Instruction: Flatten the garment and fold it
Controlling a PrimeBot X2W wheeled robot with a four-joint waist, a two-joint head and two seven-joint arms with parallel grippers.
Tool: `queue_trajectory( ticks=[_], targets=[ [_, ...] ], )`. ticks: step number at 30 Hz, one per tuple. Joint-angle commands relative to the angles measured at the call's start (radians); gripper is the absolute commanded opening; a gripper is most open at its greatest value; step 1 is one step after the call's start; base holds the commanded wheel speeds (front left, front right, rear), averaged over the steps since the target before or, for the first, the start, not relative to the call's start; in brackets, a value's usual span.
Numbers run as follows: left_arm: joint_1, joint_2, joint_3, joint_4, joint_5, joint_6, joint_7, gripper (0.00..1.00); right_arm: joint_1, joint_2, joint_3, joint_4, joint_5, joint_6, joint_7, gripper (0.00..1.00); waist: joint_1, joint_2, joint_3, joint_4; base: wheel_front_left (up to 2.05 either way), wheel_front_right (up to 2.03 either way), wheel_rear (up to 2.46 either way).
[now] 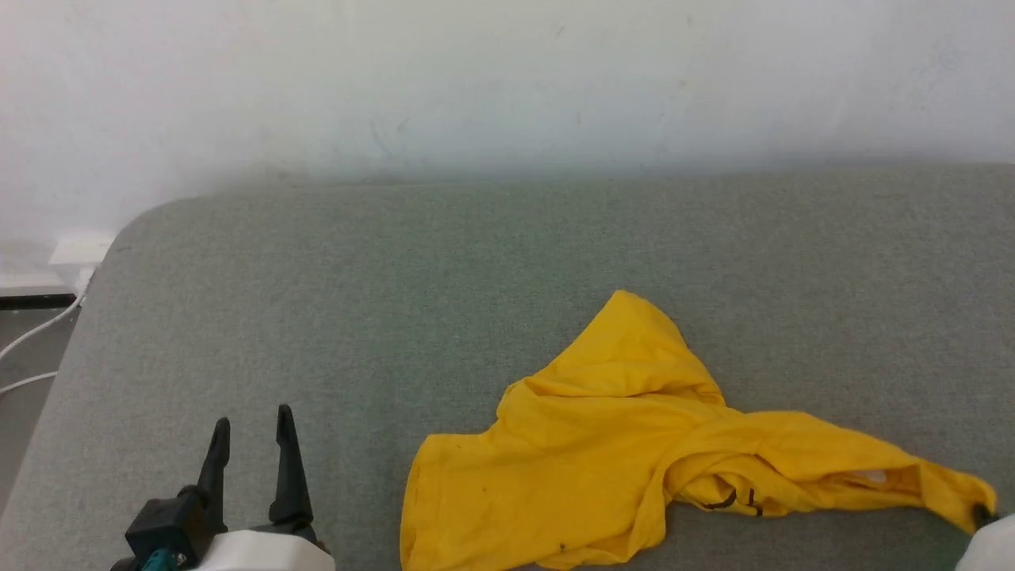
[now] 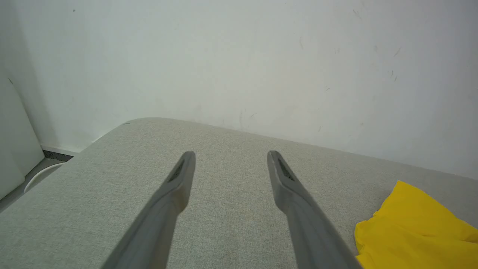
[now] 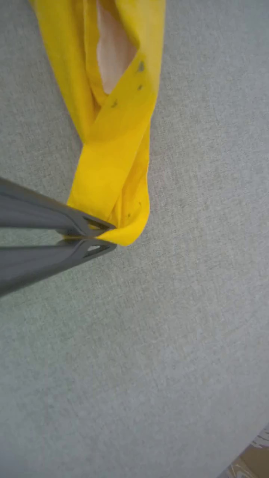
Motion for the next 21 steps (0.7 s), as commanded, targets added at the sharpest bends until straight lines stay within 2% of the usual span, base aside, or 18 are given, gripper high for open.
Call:
queue_trajectory(
  ticks=[1,3,4,5,6,13,17,21],
  targets=[
    [0.010,-0.003,0.007,0.014,0.008,-0.008,-0.005,1.00,-0.003,0.032,-0.018,0.039,-0.011,-0.001,-0.049,0.00,-0.0001,0.0000,0.004,-0.006,0.00,0.00,0.00],
    [0.008,-0.004,0.010,0.023,0.008,-0.010,-0.005,1.00,-0.017,0.053,-0.028,0.081,-0.025,-0.001,-0.104,0.00,-0.0001,0.0000,0.005,-0.013,0.00,0.00,0.00],
    [0.007,-0.004,0.011,0.028,0.008,-0.011,-0.005,1.00,-0.025,0.064,-0.036,0.104,-0.024,-0.001,-0.128,0.24,-0.0001,0.0000,0.004,-0.015,0.00,0.00,0.00],
    [0.006,-0.005,0.011,0.033,0.007,-0.012,-0.005,1.00,-0.033,0.072,-0.037,0.125,-0.024,-0.001,-0.145,0.32,-0.0001,0.0000,0.002,-0.017,0.00,0.00,0.00],
    [0.005,-0.005,0.011,0.037,0.007,-0.013,-0.005,1.00,-0.042,0.078,-0.035,0.139,-0.022,-0.001,-0.168,1.00,-0.0001,0.0000,0.000,-0.018,0.00,0.00,0.00],
    [0.012,-0.005,0.011,0.061,0.007,-0.025,-0.005,1.00,-0.057,0.072,-0.002,0.152,0.015,-0.001,-0.313,1.00,-0.0001,0.0000,-0.036,-0.021,0.00,0.00,0.00],
    [0.023,0.000,0.006,0.071,0.002,-0.032,0.000,1.00,-0.031,0.055,0.017,0.088,0.021,-0.001,-0.387,1.00,-0.0001,0.0000,-0.062,-0.020,0.00,0.00,0.00],
    [0.031,0.007,0.004,0.079,-0.008,-0.036,0.024,1.00,0.008,0.076,0.026,-0.017,-0.001,-0.001,-0.428,1.00,-0.0001,0.0000,-0.085,-0.027,0.00,0.00,0.00]
  ],
)
